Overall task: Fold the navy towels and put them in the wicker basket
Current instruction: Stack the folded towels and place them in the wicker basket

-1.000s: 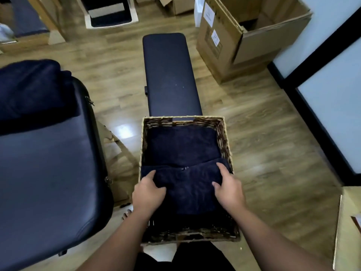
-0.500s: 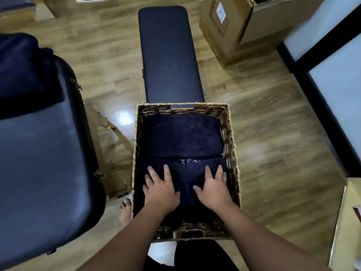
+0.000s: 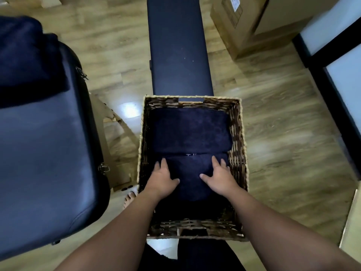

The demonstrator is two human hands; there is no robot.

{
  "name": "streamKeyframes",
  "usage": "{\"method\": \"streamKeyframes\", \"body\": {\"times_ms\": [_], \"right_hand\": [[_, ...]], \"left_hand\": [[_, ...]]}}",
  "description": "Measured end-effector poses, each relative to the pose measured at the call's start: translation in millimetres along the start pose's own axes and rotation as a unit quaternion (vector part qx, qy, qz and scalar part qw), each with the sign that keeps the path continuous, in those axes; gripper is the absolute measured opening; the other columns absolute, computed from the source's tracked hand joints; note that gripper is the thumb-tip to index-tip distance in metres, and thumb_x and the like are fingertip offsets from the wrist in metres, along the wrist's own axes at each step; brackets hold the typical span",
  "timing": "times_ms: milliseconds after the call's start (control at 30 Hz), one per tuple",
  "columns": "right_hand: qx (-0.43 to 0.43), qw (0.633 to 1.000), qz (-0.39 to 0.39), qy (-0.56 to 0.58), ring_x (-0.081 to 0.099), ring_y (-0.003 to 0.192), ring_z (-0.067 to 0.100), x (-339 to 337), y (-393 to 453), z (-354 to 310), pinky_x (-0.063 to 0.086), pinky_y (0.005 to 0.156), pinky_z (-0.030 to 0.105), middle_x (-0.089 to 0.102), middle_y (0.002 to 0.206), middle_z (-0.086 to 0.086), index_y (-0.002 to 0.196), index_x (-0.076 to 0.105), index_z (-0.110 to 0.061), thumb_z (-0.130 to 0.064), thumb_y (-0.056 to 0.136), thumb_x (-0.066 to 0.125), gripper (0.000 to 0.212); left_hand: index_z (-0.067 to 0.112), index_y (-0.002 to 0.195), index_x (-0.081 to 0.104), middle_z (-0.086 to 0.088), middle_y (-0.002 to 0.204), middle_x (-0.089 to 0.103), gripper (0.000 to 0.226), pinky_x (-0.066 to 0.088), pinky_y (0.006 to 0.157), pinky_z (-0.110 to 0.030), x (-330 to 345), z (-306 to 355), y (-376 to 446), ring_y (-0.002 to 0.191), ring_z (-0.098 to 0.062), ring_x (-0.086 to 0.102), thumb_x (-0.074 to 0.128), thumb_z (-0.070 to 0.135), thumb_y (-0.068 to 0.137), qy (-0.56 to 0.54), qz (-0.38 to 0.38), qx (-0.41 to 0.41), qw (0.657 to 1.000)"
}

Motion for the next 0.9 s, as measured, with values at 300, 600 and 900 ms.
{"method": "streamKeyframes", "body": {"times_ms": [300, 600, 900], "right_hand": [[-0.074, 0.994, -0.016, 0.085, 0.051, 0.133, 0.016, -15.6, -75.5, -73.6, 0.039, 0.107, 0.025, 0.055, 0.146, -0.004, 0.146, 0.053, -0.02, -0.06, 0.088, 0.064, 0.071], [-0.175, 0.977, -0.014, 0.12, 0.06, 0.12, 0.01, -20.8, -112.8, -248.9, 0.045, 0.107, 0.032, 0.065, 0.131, -0.006, 0.136, 0.061, -0.029, -0.059, 0.082, 0.069, 0.063], [-0.239, 0.964, 0.008, 0.116, 0.064, 0.105, 0.011, -8.1, -104.0, -450.9, 0.044, 0.084, 0.014, 0.068, 0.112, -0.005, 0.13, 0.064, -0.02, -0.041, 0.091, 0.07, 0.044]], "left_hand": [[0.013, 0.109, 0.072, 0.003, 0.094, 0.07, 0.021, 0.05, 0.085, -0.025, -90.4, -6.1, -73.0, 0.097, -0.018, 0.067, 0.068, 0.025, 0.092, -0.087, 0.117, 0.032, 0.989], [0.019, 0.097, 0.076, 0.005, 0.09, 0.076, 0.014, 0.058, 0.083, -0.033, -227.3, -83.5, -103.3, 0.087, -0.016, 0.072, 0.07, 0.027, 0.087, -0.176, 0.204, 0.029, 0.963], [0.016, 0.088, 0.076, 0.001, 0.079, 0.075, 0.01, 0.056, 0.083, -0.032, -437.6, -207.3, -111.0, 0.083, -0.02, 0.071, 0.071, 0.024, 0.088, -0.195, 0.328, 0.003, 0.924]]}}
Point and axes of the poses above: each hand's wrist, its own y-axis towards the middle knuckle, its own x-axis out of the palm, z = x × y, the point moved 9 cm from there along y, towards the middle knuckle
